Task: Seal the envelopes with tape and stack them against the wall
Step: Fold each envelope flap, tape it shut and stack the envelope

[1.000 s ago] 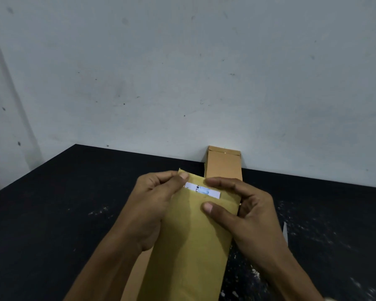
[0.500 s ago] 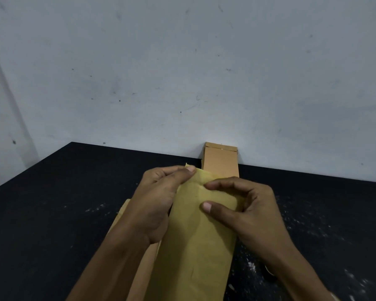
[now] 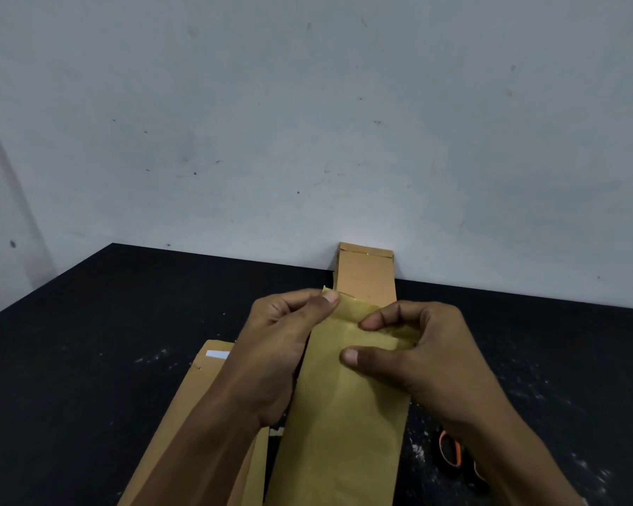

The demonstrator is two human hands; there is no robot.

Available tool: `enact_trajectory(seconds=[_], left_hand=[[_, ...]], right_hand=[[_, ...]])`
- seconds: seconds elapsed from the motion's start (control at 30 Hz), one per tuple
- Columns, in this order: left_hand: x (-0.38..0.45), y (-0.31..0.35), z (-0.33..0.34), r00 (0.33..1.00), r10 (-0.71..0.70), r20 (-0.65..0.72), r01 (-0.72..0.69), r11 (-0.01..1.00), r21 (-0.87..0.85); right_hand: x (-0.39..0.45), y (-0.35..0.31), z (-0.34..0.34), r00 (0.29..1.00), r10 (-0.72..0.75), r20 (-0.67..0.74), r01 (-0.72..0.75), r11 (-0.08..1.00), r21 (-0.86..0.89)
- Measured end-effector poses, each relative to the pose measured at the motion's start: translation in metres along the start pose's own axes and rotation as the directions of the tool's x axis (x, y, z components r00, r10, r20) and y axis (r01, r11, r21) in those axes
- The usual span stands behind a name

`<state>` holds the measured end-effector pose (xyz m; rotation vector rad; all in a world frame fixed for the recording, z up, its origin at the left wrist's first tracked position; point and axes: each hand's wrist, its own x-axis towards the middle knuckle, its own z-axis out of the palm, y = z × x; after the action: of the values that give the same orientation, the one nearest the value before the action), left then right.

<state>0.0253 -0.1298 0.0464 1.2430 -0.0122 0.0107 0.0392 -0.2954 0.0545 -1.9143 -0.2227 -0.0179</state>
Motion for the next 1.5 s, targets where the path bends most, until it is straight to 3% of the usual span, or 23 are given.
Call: enact_trajectory(seconds=[0.17, 0.33, 0.5, 0.63, 0.83, 1.0, 1.13, 1.3, 1.4, 1.5], left_hand=[[0.001, -0.003, 0.0, 1.0, 0.003, -0.001, -0.003, 1.0, 0.022], [0.001, -0.001, -0.003, 1.0, 0.014, 0.011, -0.014, 1.0, 0.016], [0.0, -0.003, -0.01, 0.989, 0.05, 0.139, -0.067, 0.99, 0.125], [0.001, -0.007, -0.012, 0.992, 0.072, 0.105, -0.081, 0.994, 0.08], [0.005, -0.017, -0.01, 0.997, 0.043, 0.07, -0.048, 0.996, 0.078], [0.004, -0.029, -0.012, 0.994, -0.077, 0.083, 0.056, 0.971, 0.231], [0.003, -0.045, -0.021, 0.962, -0.232, 0.145, 0.146, 0.882, 0.448], [0.007, -0.066, -0.025, 0.934, -0.325, 0.15, 0.129, 0.697, 0.706], [0.009, -0.076, -0.018, 0.971, -0.185, 0.152, -0.043, 0.488, 0.872], [0.011, -0.09, -0.017, 0.969, -0.017, 0.247, -0.229, 0.319, 0.92]], right_hand=[[0.003, -0.004, -0.005, 0.999, 0.035, 0.036, -0.029, 0.986, -0.165], [0.003, -0.007, -0.011, 0.996, 0.018, 0.088, -0.005, 0.989, -0.148], [-0.001, -0.005, -0.015, 0.995, -0.044, 0.093, 0.048, 0.998, -0.034], [-0.009, -0.004, -0.018, 0.995, -0.098, 0.013, 0.094, 0.979, 0.182], [-0.018, 0.011, -0.026, 0.991, 0.007, 0.136, -0.058, 0.926, 0.372], [-0.022, 0.039, -0.03, 0.988, 0.143, 0.06, -0.155, 0.916, 0.371], [-0.031, 0.058, -0.033, 0.963, 0.25, 0.1, -0.268, 0.924, 0.272], [-0.034, 0.085, -0.028, 0.97, 0.238, 0.053, -0.232, 0.967, -0.101], [-0.031, 0.099, -0.024, 0.998, 0.066, 0.011, -0.056, 0.916, -0.397], [-0.029, 0.108, -0.019, 0.997, -0.064, 0.035, 0.073, 0.824, -0.562]])
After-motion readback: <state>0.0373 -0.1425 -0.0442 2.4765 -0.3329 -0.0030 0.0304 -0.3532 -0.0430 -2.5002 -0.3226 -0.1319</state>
